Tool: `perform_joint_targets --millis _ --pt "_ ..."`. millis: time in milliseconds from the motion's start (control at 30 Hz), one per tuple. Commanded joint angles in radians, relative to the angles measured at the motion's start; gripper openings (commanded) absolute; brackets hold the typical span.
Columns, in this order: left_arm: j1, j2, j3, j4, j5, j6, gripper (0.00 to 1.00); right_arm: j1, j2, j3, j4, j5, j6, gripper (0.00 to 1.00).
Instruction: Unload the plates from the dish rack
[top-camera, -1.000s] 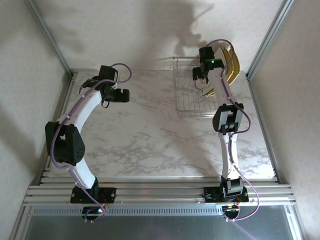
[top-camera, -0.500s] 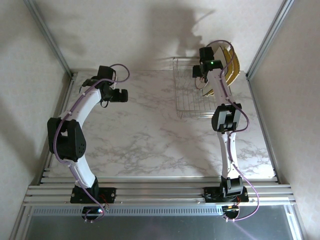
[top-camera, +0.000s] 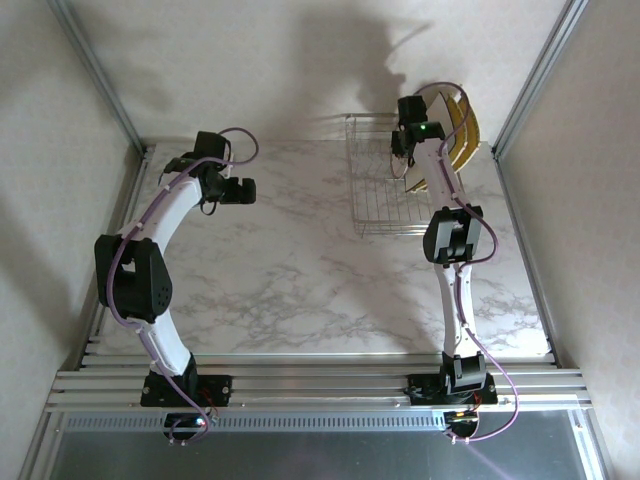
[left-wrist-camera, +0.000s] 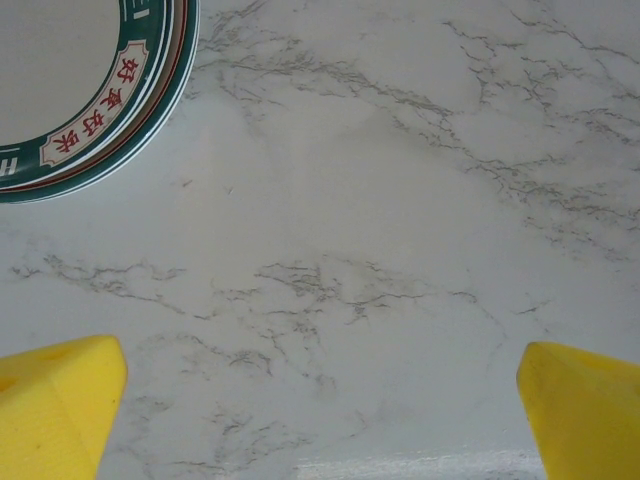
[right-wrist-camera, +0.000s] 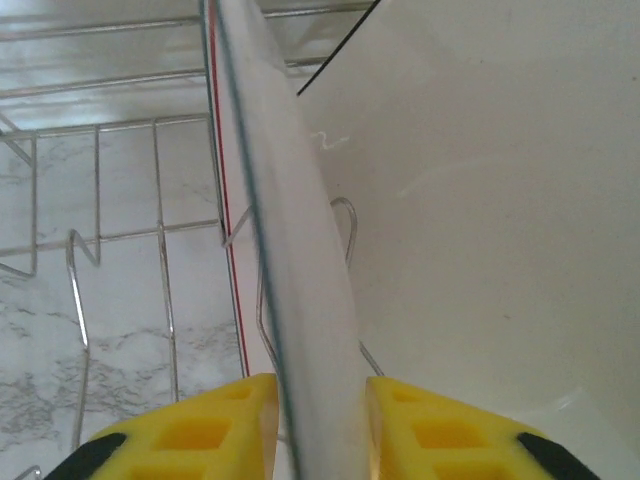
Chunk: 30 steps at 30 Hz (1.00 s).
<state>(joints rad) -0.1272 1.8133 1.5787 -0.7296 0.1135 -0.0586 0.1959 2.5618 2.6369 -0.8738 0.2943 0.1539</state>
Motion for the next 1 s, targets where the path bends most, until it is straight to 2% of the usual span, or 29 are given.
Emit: perform_joint_targets --millis 0,33,167,200,567,833,967 --pt "0.008 0.004 0.013 0.005 0.015 0.008 1.00 0.012 -0.064 -0.012 0.014 0.025 0.017 0.23" --pt "0.008 0.002 0.012 0.006 0.016 0.008 1.00 0.013 -0.068 -0.012 0.013 0.030 0.016 0.17" --pt "0.008 0.000 0.013 0.007 0.021 0.008 1.00 0.023 -0.089 -0.022 0.010 0.044 0.016 0.07" --pt "0.008 -0.002 0.012 0.006 0.022 0.008 0.99 0.023 -0.096 -0.027 0.011 0.048 0.018 0.00" --pt "0.005 -0.019 -0.001 0.031 0.050 0.023 1.00 0.069 -0.205 -0.063 -0.034 0.101 0.025 0.00" --pt "-0.005 -0.029 -0.026 0.030 0.026 0.008 1.00 0.085 -0.418 -0.239 -0.028 0.106 0.020 0.00" --pt "-0.008 -0.030 -0.061 0.062 0.065 0.000 1.00 0.096 -0.497 -0.276 -0.050 0.128 -0.003 0.00"
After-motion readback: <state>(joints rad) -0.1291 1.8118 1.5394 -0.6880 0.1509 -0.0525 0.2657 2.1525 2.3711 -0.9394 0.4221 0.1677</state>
